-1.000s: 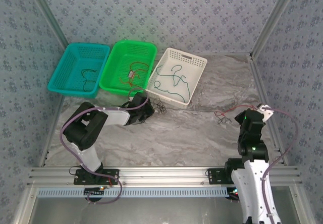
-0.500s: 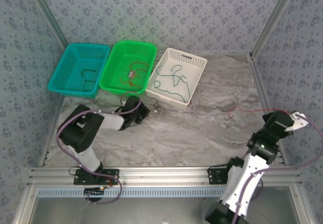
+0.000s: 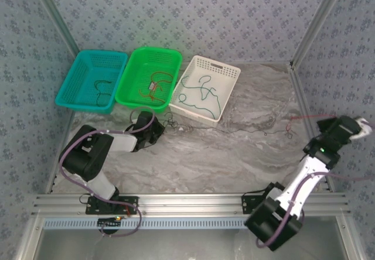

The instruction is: Untangle the cables

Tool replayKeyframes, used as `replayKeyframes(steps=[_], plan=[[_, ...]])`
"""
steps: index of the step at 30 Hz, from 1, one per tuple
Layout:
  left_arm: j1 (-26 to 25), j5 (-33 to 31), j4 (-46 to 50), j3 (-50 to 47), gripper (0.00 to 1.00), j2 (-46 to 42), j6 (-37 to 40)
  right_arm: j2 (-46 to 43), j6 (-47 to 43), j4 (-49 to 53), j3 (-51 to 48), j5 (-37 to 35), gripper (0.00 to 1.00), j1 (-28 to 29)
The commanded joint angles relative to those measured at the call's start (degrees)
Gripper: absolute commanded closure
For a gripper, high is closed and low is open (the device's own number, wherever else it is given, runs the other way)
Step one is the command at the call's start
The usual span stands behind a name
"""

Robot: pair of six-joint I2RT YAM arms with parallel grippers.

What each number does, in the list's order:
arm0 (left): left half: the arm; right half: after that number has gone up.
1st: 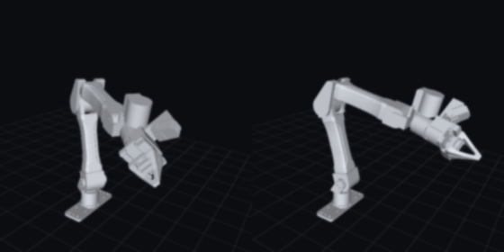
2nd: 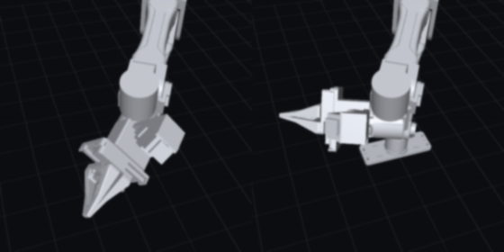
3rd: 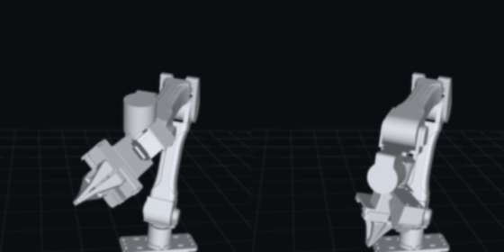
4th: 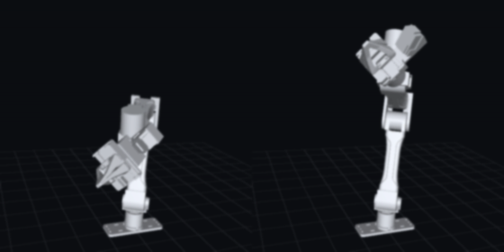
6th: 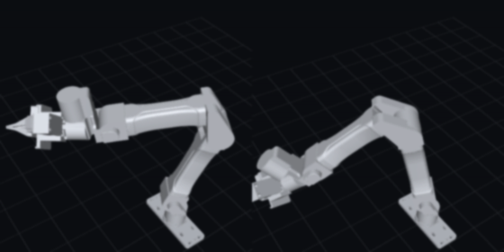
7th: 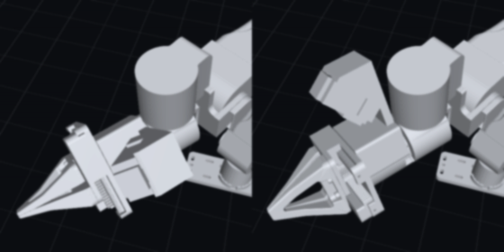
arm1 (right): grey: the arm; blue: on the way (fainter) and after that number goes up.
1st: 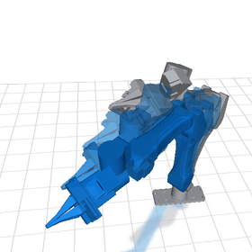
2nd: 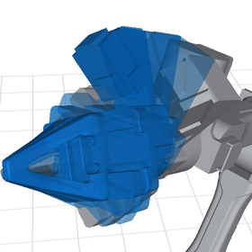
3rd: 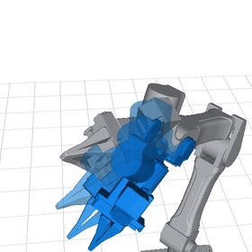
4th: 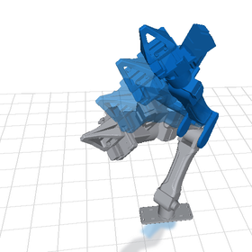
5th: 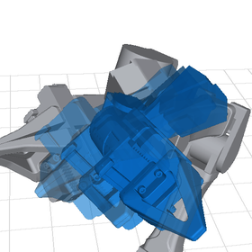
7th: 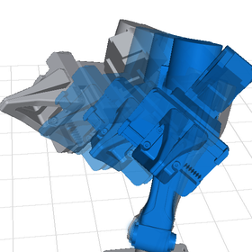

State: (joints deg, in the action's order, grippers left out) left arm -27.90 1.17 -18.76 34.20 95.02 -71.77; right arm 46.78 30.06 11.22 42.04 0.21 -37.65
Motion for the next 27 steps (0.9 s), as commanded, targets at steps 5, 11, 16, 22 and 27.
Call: replayKeyframes(steps=[5, 11, 16, 22, 27], plan=[[-3.8, -12.5, 33.9, 3.4, 0.89, -2.9, 11.5, 0.4, -3.5, -3.8, 1.1, -6.0, 1.00, 22.9], [-6.7, -16.0, 32.3, 3.7, 0.23, -12.8, 20.8, 4.8, -8.2, -4.4, 5.5, 3.2, 1.00, 35.3], [-7.1, -14.9, 30.9, 5.0, 0.01, -18.8, 30.3, 6.5, -11.1, 1.2, 12.2, 3.8, 1.00, 46.1], [-7.1, -2.8, 17.0, 1.9, 0.01, -26.5, 43.8, 9.2, -12.0, 5.0, 18.9, 4.5, 1.00, 56.2], [-7.3, 11.4, -2.3, -2.4, 0.01, -32.4, 49.8, 11.9, -11.8, 3.0, 22.0, 4.1, 1.00, 62.5]])
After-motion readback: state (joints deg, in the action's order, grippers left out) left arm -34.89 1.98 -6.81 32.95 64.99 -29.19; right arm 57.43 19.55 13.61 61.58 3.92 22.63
